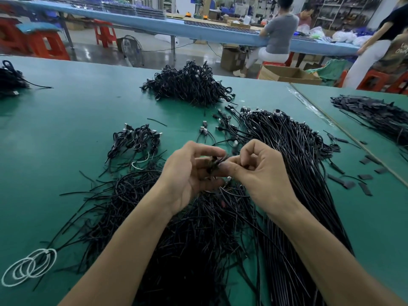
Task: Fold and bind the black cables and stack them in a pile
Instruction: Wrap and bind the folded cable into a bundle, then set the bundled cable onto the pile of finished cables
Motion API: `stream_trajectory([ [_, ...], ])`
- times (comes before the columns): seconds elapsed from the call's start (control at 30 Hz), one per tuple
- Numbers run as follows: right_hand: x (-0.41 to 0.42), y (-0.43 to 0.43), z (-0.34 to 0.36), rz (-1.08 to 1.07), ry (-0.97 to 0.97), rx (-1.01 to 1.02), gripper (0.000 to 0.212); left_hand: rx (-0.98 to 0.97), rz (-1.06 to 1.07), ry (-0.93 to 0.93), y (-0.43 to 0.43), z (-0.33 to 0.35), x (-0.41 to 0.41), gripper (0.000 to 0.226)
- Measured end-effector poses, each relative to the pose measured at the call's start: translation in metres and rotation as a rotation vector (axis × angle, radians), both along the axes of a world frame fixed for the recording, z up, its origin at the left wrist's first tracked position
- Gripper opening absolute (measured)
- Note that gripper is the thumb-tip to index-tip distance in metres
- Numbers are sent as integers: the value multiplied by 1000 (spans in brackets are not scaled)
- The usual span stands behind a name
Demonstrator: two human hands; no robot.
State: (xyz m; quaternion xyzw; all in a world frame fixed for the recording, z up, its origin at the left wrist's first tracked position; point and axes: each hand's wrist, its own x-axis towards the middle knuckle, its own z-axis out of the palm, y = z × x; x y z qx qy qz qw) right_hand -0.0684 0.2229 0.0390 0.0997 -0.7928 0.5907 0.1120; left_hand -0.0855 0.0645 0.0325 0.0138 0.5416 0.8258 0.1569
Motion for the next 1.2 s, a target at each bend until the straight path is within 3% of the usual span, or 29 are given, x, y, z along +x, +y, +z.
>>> stream_trajectory([
  [0.13,-8,3,-6,-34,11,72,23,-146,93,185,-13,0,-5,24],
  [0.2,-12,9,-11,-79,-34,141,15,-217,260,216,-28,-2,-19,21],
  [0.3,-14,18,-23,-76,-170,326,8,-563,589,299,-53,-14,-55,25],
  [0.37,-13,19,-32,-34,-230,436,7,-787,677,357,-68,-26,-79,28],
  [0.47,-11,12,-40,13,-243,561,6,-1052,647,358,-87,-45,-109,36],
  [0.63,-14,-21,-40,44,-114,784,32,-1312,461,233,-106,-65,-131,48],
  [0.73,-22,-42,-38,62,-83,991,38,-1341,534,285,-98,-59,-124,50],
  [0.8,-24,-52,-37,79,-80,1061,32,-1309,614,464,-86,-50,-111,41],
  [0.87,-24,-55,-37,72,-45,1077,24,-1141,456,625,-74,-40,-96,27],
  [0.93,-23,-54,-37,29,29,999,21,-1027,122,590,-62,-34,-78,14],
  [1.0,-19,-48,-30,-64,106,831,18,-974,-60,512,-49,-29,-63,44],
  [1.07,-17,-40,-20,-176,142,693,20,-946,-22,547,-39,-27,-50,61],
  [1.2,-17,-23,-9,-135,-115,490,30,-777,211,740,-32,-13,-35,51],
])
